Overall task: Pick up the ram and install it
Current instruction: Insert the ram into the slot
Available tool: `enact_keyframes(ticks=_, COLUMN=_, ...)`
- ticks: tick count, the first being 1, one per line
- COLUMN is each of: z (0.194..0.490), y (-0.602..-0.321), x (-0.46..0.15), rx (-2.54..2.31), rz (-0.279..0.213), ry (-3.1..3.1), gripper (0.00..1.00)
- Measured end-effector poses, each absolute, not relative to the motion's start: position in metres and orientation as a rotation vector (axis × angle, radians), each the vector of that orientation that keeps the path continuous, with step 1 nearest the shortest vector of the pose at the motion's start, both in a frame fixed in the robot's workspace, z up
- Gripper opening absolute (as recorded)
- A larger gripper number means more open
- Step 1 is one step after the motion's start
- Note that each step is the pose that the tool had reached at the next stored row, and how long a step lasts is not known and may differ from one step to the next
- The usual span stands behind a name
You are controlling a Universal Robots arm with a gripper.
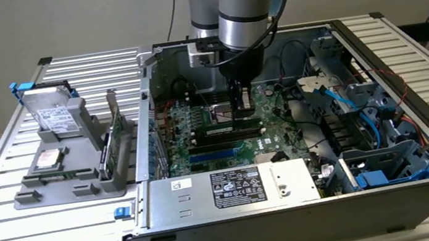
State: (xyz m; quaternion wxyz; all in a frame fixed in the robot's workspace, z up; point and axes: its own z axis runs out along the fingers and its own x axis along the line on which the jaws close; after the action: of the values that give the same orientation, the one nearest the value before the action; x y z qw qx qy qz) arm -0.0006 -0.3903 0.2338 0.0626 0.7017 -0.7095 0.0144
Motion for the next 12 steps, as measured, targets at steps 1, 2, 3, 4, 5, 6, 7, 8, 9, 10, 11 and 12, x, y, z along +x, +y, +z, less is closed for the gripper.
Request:
enact_keyframes(ticks=1, z=0.2338, y=-0.3904, x=-0.0007, rx=2.121, rz=0.044, ry=-2.144, gripper=0.12)
enact_keyframes(ticks=2, z=0.2336, y=-0.3904, x=-0.0007, rx=2.121, rz=0.044, ry=-2.144, gripper=0.12)
enact_keyframes(ticks=3, z=0.2333, y=-0.3905, x=-0.0008, rx=2.121, rz=0.044, ry=-2.144, gripper=0.12)
enact_keyframes(ticks=4, z=0.2329, y=-0.3904, x=-0.0008, rx=2.122, rz=0.044, ry=-2.144, gripper=0.12)
enact_keyframes(ticks=5, z=0.2325, y=-0.3904, x=-0.0008, rx=2.122, rz=0.044, ry=-2.144, gripper=0.12)
enact_keyframes(ticks=6, z=0.2321, y=-0.3904, x=-0.0008, rx=2.122, rz=0.044, ry=-2.143, gripper=0.12)
enact_keyframes(ticks=7, z=0.2320, y=-0.3904, x=-0.0008, rx=2.122, rz=0.044, ry=-2.143, gripper=0.12)
enact_keyframes(ticks=8, z=0.2317, y=-0.3904, x=-0.0008, rx=2.122, rz=0.044, ry=-2.143, gripper=0.12)
enact_keyframes(ticks=9, z=0.2317, y=-0.3905, x=-0.0008, rx=2.122, rz=0.044, ry=-2.143, gripper=0.12)
enact_keyframes(ticks=10, z=0.2316, y=-0.3909, x=-0.0009, rx=2.122, rz=0.044, ry=-2.144, gripper=0.12)
enact_keyframes(ticks=11, z=0.2316, y=-0.3914, x=-0.0009, rx=2.122, rz=0.044, ry=-2.144, gripper=0.12)
enact_keyframes(ticks=12, z=0.2316, y=-0.3915, x=-0.0009, rx=2.122, rz=0.044, ry=-2.144, gripper=0.12)
